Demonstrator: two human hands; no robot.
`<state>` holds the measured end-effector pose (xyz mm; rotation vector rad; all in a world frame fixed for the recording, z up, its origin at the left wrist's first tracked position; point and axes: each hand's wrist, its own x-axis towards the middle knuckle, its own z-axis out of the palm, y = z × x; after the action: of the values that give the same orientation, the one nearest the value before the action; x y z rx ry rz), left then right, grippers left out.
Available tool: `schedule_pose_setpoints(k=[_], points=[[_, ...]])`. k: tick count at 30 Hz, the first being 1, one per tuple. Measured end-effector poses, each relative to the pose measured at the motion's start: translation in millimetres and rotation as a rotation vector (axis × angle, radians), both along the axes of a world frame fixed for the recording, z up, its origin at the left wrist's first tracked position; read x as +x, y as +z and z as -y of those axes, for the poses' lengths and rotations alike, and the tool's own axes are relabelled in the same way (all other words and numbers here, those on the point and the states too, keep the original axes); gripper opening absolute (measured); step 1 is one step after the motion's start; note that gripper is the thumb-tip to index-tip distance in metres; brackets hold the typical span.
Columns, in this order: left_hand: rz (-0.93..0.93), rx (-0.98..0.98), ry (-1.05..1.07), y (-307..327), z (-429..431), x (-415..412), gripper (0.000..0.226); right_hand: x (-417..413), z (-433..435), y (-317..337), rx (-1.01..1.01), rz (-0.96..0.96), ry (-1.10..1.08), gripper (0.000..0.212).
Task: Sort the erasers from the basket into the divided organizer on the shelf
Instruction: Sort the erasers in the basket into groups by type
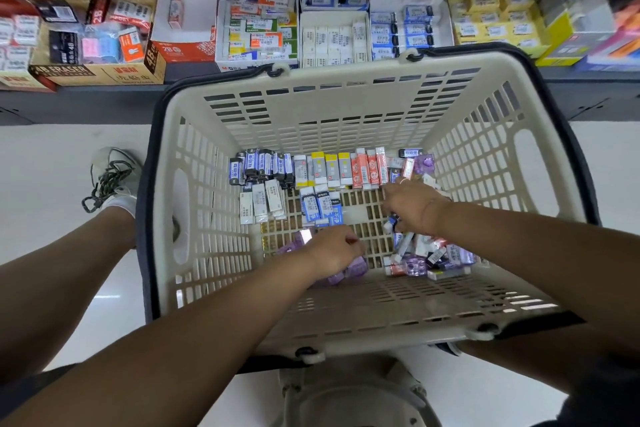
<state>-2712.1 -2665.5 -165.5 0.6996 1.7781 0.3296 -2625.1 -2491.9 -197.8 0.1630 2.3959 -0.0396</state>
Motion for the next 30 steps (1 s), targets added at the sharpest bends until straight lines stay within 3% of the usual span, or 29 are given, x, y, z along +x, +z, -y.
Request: schedule_pose_setpoints(k=[6, 8, 12, 16, 20, 24, 30], points=[[0.044, 0.008, 0.194, -2, -13, 4, 0.034, 6, 2, 4, -0.07, -0.032, -0.128, 0.03], [0.08, 0.038, 0.284, -1, -14, 4, 0.034, 3, 9, 9, -0.206, -0.151, -0.354, 0.031], [0.231, 0.08, 0.524, -1, -8, -1, 0.02, -13, 36, 22, -0.782, -0.25, -1.053, 0.031], [0.22, 0.096, 0.696, 3, 10, -14, 0.014, -28, 49, 24, -0.952, -0.14, -1.253, 0.035], [0.13, 0.121, 0.94, 12, 26, -38, 0.016, -45, 51, 19, -1.206, -0.207, -1.507, 0.047], [0.138, 0.165, 1.238, 23, 32, -57, 0.005, -86, 59, 31, -1.172, -0.371, -1.415, 0.034], [0.174, 0.151, 1.42, 31, 39, -54, 0.028, -155, 92, 39, -1.048, -0.578, -1.463, 0.011]])
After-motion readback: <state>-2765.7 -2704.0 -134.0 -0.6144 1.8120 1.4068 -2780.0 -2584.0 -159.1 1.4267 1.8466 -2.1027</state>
